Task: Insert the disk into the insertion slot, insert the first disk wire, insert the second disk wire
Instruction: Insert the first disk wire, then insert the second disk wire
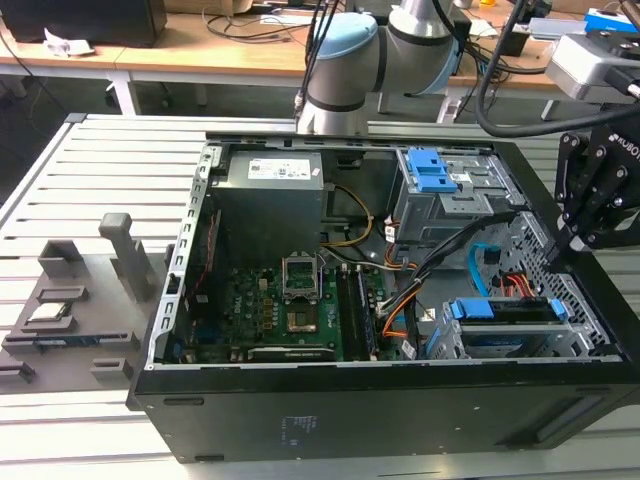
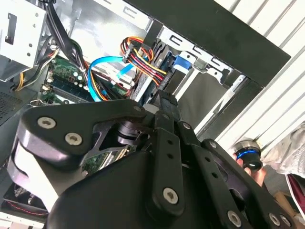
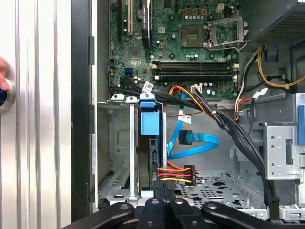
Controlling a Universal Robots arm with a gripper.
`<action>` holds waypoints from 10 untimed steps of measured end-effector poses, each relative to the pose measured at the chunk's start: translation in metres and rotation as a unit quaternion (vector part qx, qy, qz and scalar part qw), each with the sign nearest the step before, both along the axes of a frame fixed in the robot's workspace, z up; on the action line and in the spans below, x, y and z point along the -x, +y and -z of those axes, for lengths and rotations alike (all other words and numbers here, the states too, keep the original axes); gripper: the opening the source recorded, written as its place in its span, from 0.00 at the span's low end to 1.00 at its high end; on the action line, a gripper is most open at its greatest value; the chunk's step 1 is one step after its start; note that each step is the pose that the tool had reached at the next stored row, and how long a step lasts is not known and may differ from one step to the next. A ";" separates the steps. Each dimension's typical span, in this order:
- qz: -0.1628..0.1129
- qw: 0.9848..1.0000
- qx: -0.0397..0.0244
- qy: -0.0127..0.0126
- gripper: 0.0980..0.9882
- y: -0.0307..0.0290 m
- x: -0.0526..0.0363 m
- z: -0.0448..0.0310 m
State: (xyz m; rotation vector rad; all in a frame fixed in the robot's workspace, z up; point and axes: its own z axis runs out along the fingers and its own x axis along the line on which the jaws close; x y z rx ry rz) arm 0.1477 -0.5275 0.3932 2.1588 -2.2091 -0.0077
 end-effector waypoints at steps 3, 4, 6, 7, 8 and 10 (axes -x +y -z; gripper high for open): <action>0.000 1.000 0.000 0.000 0.01 0.0000 0.0000 -0.0001; 0.000 1.000 0.000 0.000 0.01 0.0000 0.0000 -0.0001; 0.000 1.000 0.000 0.000 0.08 0.0000 0.0000 -0.0001; 0.000 1.000 0.000 0.000 0.15 0.0000 0.0000 -0.0001; 0.000 1.000 0.000 0.000 0.15 0.0000 0.0000 -0.0001; 0.000 1.000 0.000 0.000 0.23 0.0107 0.0055 0.0008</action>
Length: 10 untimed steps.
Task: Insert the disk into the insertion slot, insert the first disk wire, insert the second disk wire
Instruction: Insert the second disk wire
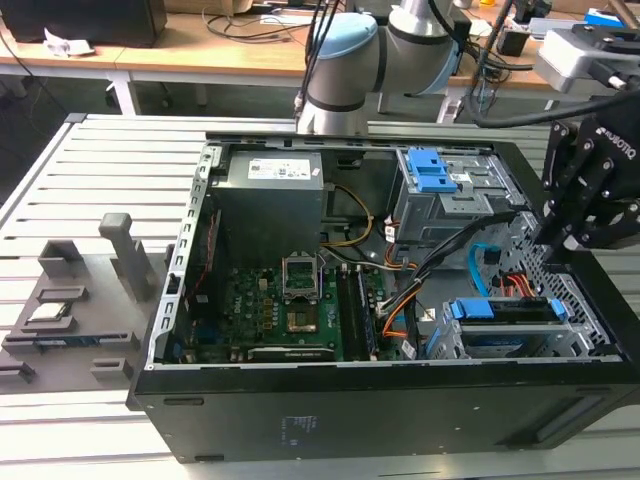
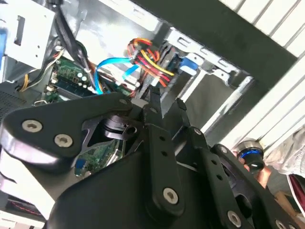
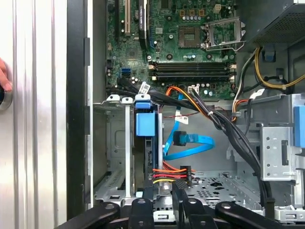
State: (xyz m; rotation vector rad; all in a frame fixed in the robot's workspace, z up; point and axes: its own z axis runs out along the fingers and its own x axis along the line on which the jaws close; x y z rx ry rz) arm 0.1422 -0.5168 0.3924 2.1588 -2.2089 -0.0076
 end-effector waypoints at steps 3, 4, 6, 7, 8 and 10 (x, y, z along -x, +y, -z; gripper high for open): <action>0.000 1.000 0.000 0.000 0.23 0.0153 0.0309 0.0101; 0.000 1.000 0.000 0.000 0.23 0.0153 0.0407 0.0130; 0.000 1.000 0.000 0.000 0.23 0.0153 0.0468 0.0161; 0.000 1.000 0.001 0.000 0.23 0.0145 0.0473 0.0177; 0.000 1.000 0.003 0.000 0.23 0.0137 0.0473 0.0187; 0.000 1.000 0.003 0.000 0.23 0.0136 0.0474 0.0186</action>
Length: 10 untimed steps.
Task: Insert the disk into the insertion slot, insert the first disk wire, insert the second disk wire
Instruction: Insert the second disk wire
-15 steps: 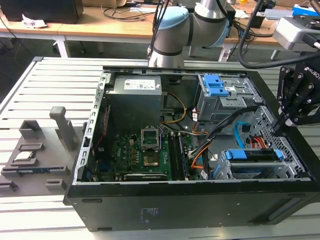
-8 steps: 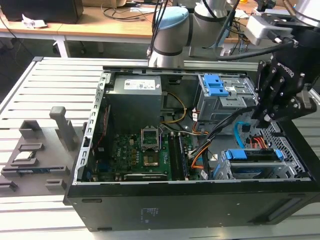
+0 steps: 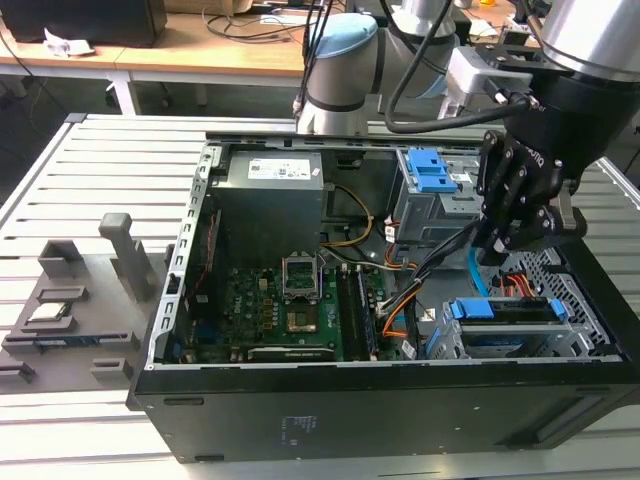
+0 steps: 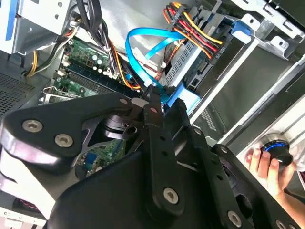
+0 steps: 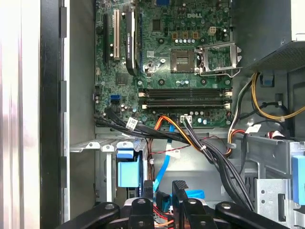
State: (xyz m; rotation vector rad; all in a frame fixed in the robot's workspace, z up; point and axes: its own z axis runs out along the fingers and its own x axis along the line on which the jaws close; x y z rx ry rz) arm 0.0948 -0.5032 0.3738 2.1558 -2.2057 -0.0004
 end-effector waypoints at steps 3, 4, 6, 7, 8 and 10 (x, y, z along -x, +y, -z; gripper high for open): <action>0.000 1.000 0.000 0.000 0.07 -0.0001 0.0000 0.0000; 0.000 1.000 0.000 0.000 0.07 -0.0003 0.0000 0.0000; 0.000 1.000 0.000 0.000 0.07 -0.0094 0.0000 0.0001; 0.000 1.000 0.000 0.000 0.07 -0.0130 0.0000 0.0002; 0.000 1.000 0.000 0.000 0.07 -0.0165 0.0000 0.0005; 0.000 1.000 0.000 0.000 0.07 -0.0242 -0.0014 0.0034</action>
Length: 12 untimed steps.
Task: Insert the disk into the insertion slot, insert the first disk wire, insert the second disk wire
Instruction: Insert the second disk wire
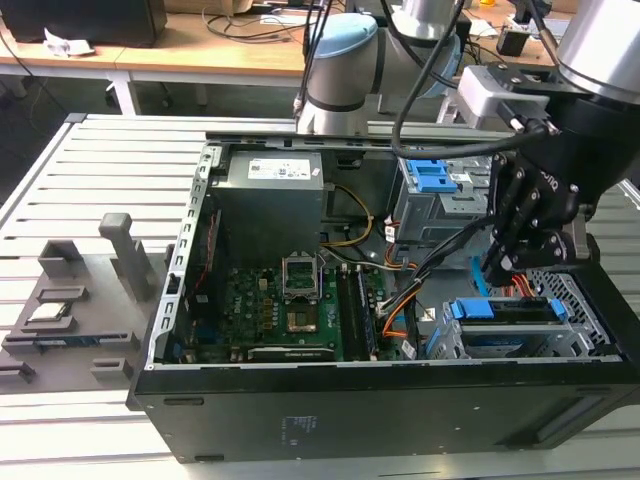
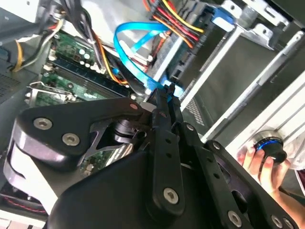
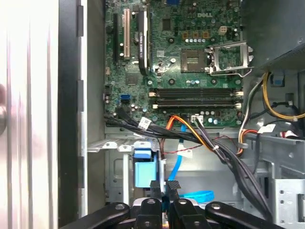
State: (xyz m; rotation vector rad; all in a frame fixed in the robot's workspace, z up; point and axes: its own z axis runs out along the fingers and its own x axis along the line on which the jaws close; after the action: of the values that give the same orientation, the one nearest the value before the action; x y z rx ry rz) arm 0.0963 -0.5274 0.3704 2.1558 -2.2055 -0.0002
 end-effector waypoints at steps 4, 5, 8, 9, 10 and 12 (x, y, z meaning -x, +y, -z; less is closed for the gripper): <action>0.000 1.000 0.000 0.000 0.07 -0.0032 -0.0095 0.0079; 0.000 1.000 0.000 0.000 0.07 -0.0033 -0.0107 0.0094; 0.000 1.000 0.000 0.000 0.07 -0.0033 -0.0142 0.0144; 0.000 1.000 0.000 0.000 0.07 -0.0033 -0.0157 0.0159; 0.000 1.000 0.000 0.000 0.07 -0.0033 -0.0168 0.0169; 0.000 1.000 0.000 0.000 0.07 -0.0033 -0.0198 0.0185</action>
State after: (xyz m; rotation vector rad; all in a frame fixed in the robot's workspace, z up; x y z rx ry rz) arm 0.1161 -0.5308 0.3519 2.1556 -2.2051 -0.0005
